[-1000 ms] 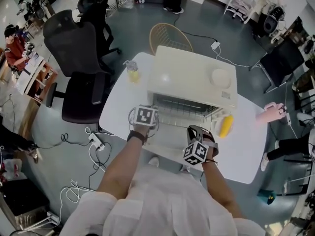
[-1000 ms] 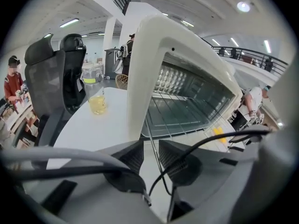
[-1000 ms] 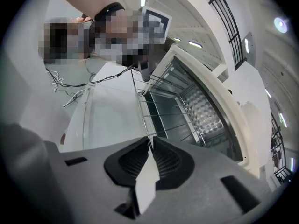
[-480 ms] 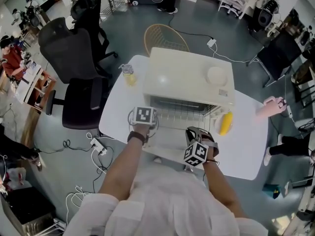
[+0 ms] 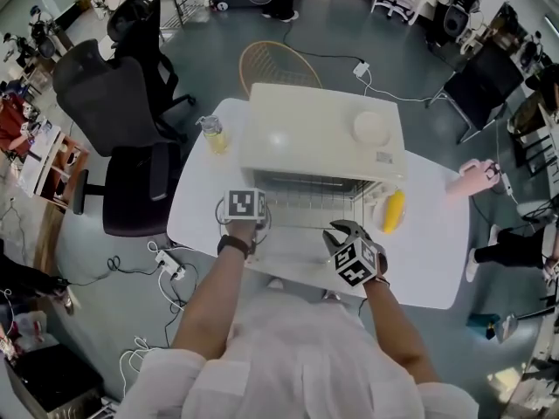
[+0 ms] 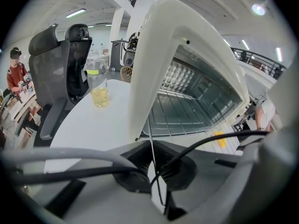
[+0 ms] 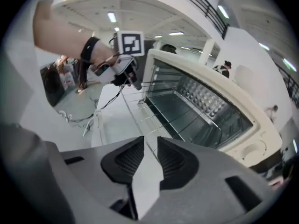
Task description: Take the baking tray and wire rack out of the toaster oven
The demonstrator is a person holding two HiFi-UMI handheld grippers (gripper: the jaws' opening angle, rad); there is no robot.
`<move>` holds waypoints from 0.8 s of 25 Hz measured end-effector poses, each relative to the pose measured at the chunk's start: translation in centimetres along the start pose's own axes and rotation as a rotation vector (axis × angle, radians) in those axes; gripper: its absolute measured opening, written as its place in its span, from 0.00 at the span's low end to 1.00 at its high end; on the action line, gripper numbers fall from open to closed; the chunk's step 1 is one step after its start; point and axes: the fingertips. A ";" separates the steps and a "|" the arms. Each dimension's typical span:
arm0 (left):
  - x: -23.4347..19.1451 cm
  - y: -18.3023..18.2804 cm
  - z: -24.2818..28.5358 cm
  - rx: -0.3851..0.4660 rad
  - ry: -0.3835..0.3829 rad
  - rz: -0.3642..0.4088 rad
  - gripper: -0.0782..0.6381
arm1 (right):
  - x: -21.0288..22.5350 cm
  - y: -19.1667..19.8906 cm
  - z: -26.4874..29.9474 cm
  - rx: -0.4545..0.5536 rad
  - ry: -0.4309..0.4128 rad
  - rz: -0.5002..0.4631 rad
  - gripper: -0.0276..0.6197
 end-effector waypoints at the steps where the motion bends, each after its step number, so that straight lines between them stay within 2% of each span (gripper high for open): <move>1: 0.0 0.0 0.0 -0.001 -0.004 0.003 0.12 | 0.7 -0.2 -0.3 -0.001 -0.006 0.075 0.18; 4: 0.0 -0.1 0.0 0.001 -0.003 -0.002 0.12 | 4.0 -0.8 -1.3 0.002 0.033 0.281 0.19; 7: 0.0 0.4 -0.3 -0.015 -0.007 -0.007 0.12 | 8.2 0.5 -1.6 -0.043 0.158 0.444 0.19; 9: 0.1 1.0 -0.4 -0.035 -0.004 -0.018 0.12 | 10.3 2.4 -1.1 -0.105 0.226 0.526 0.19; 12: -0.1 0.0 -0.3 -0.002 -0.014 0.007 0.12 | 12.1 5.1 -0.1 -0.194 0.280 0.607 0.21; 15: 0.1 0.1 -0.4 -0.001 -0.008 0.000 0.12 | 12.4 6.8 0.9 -0.252 0.291 0.661 0.22; 20: 0.2 0.4 -0.5 -0.007 -0.008 0.002 0.12 | 11.5 8.6 2.6 -0.302 0.227 0.746 0.21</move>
Point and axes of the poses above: the fingertips, and each gripper's own axes: z forward along the fingers, x to its right, y out of its underside, and after that the axes turned 7 degrees about y, right-handed
